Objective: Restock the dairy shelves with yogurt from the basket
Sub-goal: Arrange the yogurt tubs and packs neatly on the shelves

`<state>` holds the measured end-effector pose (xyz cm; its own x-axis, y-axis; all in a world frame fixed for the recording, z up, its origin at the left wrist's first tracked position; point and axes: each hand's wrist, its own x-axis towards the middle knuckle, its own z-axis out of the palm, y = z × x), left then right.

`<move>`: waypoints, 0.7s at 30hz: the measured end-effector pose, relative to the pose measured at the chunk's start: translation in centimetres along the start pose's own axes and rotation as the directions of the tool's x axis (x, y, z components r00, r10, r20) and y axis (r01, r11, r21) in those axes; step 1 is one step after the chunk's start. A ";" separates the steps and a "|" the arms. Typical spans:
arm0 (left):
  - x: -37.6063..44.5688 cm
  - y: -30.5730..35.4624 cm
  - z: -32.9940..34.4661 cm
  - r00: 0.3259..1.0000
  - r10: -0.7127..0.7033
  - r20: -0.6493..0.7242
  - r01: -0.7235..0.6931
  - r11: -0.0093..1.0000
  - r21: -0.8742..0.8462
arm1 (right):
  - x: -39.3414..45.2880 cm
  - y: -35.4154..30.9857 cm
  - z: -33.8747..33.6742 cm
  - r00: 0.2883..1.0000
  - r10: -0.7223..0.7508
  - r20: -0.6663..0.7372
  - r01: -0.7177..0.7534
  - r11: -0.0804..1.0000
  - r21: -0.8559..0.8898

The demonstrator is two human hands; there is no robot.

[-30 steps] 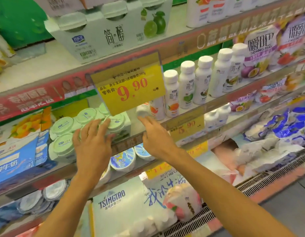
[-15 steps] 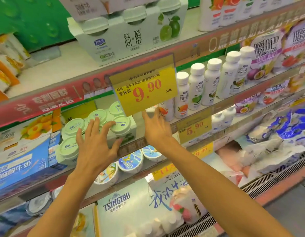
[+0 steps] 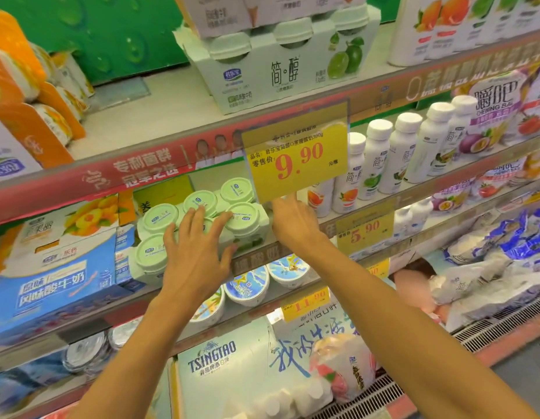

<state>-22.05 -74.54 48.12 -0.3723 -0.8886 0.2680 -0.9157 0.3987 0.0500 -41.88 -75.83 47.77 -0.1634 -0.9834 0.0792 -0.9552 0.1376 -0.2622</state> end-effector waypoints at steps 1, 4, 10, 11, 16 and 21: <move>0.0 0.0 0.0 1.000 -0.001 -0.001 0.001 1.000 -0.002 | 0.5 -0.1 -0.1 0.999 0.002 0.038 -0.002 1.000 -0.006; 0.1 -0.1 0.0 1.000 -0.004 -0.003 0.004 1.000 -0.005 | 1.1 -0.2 -0.3 0.993 0.031 0.115 -0.030 0.999 -0.012; 0.0 0.0 0.3 1.000 0.001 -0.025 -0.001 1.000 0.005 | -0.8 0.0 -0.2 0.993 0.040 0.109 -0.045 0.998 0.045; 0.0 0.0 0.3 1.000 0.000 -0.029 0.000 1.000 0.009 | -1.1 0.1 -0.1 0.994 0.033 0.100 -0.040 0.997 0.069; 0.0 0.0 0.5 0.999 -0.001 -0.038 0.001 1.000 0.018 | -2.7 0.4 -0.6 0.999 0.046 0.028 -0.049 0.990 0.131; -0.1 -0.1 0.6 0.999 -0.003 -0.052 0.003 1.000 0.004 | -3.5 0.4 -0.4 0.992 0.060 -0.115 -0.046 0.992 0.120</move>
<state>-22.05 -74.60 47.56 -0.3610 -0.8767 0.3180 -0.9176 0.3947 0.0466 -41.78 -72.27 47.79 -0.2480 -0.9531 0.1733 -0.9099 0.1677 -0.3794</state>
